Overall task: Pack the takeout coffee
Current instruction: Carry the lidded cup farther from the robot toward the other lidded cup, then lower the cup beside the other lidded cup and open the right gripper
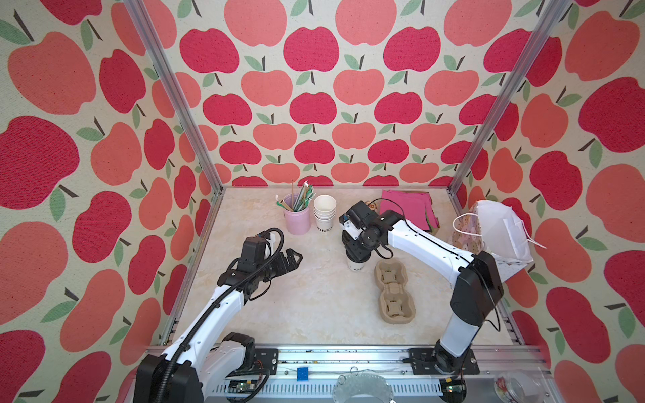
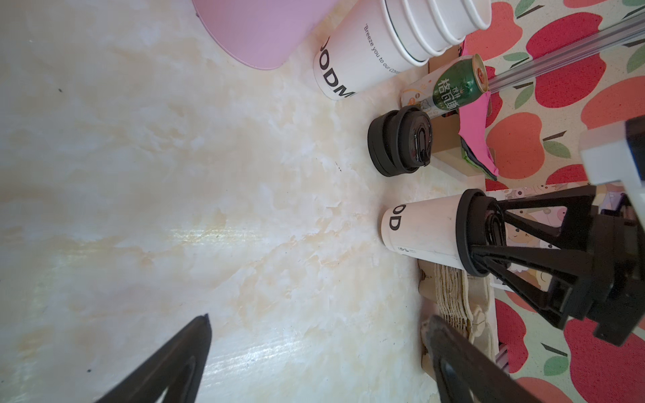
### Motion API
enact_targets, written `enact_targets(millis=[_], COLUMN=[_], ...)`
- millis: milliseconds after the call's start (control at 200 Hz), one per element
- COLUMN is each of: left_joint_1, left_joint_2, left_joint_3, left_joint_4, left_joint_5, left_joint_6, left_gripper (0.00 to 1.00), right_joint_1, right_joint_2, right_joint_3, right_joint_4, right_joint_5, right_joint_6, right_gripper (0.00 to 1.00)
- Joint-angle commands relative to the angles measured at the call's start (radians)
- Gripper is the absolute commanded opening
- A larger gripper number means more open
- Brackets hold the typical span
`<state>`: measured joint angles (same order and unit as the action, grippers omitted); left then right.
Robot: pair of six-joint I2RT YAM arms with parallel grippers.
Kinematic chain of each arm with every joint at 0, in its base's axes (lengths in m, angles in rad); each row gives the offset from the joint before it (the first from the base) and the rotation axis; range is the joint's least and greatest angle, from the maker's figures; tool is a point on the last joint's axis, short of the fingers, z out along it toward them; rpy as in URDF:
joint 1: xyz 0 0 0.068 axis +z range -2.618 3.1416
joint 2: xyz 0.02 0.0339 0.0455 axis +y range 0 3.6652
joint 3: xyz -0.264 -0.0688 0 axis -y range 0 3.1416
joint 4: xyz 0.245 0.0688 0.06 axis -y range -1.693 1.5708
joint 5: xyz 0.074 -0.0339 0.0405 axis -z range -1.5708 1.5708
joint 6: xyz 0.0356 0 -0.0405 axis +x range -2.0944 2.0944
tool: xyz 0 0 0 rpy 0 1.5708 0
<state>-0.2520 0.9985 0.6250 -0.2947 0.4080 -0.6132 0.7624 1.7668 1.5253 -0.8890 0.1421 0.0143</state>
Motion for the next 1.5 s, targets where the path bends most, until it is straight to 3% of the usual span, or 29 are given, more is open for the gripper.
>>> enact_targets(millis=[0, 630, 1496], left_joint_1=[0.006, 0.006, 0.006], left_joint_2=[-0.001, -0.004, -0.005], left_joint_3=[-0.013, -0.023, -0.041], left_joint_4=[0.019, 0.038, 0.088], left_joint_5=[0.016, 0.024, 0.043], left_joint_6=[-0.009, 0.000, 0.009], left_gripper=[0.98, 0.99, 0.99], right_joint_1=[-0.048, -0.256, -0.277], right_joint_2=[-0.027, 0.076, 0.135], right_joint_3=[-0.004, 0.091, 0.165], right_joint_4=[0.005, 0.037, -0.019], right_joint_5=[0.017, -0.010, -0.028], right_joint_6=[-0.027, -0.017, -0.027], right_gripper=[0.69, 0.69, 0.79])
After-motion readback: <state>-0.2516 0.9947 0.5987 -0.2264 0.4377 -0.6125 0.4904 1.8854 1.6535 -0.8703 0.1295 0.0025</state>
